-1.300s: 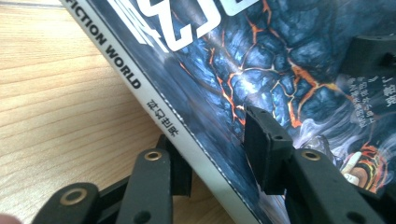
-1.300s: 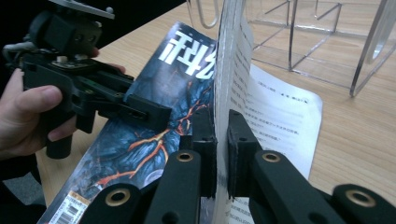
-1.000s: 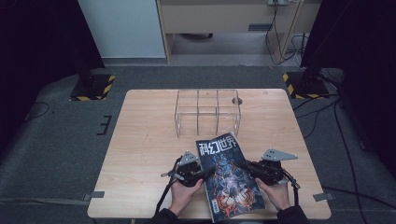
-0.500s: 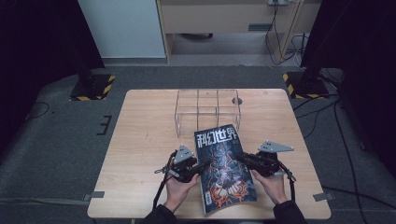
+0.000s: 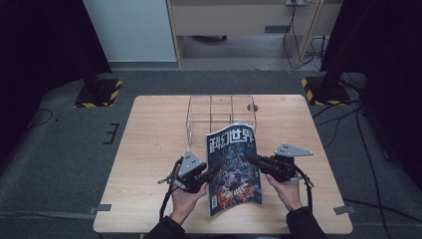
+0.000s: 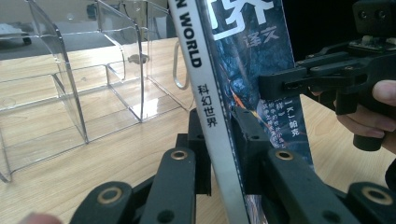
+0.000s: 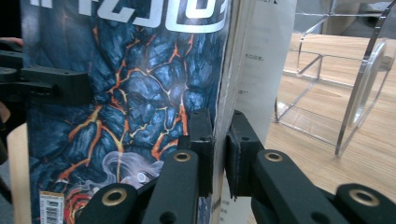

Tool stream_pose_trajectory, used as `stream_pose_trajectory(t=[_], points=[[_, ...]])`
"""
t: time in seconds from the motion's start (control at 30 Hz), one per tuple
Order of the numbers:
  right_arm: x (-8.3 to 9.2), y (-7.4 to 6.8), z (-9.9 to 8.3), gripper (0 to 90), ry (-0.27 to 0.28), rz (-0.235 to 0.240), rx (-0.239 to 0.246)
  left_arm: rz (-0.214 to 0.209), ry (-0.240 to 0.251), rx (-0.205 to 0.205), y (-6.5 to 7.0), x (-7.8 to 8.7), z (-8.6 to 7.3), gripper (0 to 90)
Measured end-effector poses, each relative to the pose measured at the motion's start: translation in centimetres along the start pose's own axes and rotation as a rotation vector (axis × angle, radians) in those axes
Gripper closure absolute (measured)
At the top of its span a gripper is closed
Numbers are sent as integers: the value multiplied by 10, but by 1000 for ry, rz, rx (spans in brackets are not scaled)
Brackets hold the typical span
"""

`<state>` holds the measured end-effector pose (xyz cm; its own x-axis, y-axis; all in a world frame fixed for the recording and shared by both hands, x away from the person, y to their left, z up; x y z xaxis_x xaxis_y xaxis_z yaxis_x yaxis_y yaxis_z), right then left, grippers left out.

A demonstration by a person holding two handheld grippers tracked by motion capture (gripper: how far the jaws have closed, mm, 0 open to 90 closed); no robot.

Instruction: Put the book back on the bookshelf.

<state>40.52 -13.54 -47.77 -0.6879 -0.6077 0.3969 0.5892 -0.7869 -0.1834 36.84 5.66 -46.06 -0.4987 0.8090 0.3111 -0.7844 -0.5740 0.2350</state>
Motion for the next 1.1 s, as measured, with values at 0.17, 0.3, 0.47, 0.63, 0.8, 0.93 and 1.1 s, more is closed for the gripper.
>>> stream_pose_trajectory(t=[0.17,0.3,0.47,0.63,0.8,0.93,1.1], points=[[2,-1,1,841,13,15,16,-8,2,-8,-1,-1,1,774],[5,-1,3,844,31,22,21,-9,-2,-23,1,-2,5,770],[7,3,4,834,35,0,4,14,-4,-32,2,-3,8,793],[4,2,3,772,32,-3,0,41,29,-62,3,6,18,824],[2,2,4,704,41,-13,1,36,45,-79,8,13,24,825],[4,5,3,685,42,-30,10,30,52,-83,10,16,26,825],[10,24,-5,606,43,-111,-9,36,74,-88,12,25,33,825]])
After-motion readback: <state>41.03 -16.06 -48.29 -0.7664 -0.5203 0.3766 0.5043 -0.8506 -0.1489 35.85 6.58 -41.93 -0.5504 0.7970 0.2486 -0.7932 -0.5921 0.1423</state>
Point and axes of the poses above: each handheld gripper's, and its own axes: x roughly backward along the jaws, z roughly out of its top, y roughly to its right, the point moved 7 cm from there along -x, roughly forward along the jaws, and after that the axes turned 11 degrees about -z, right-handed, at the moved point
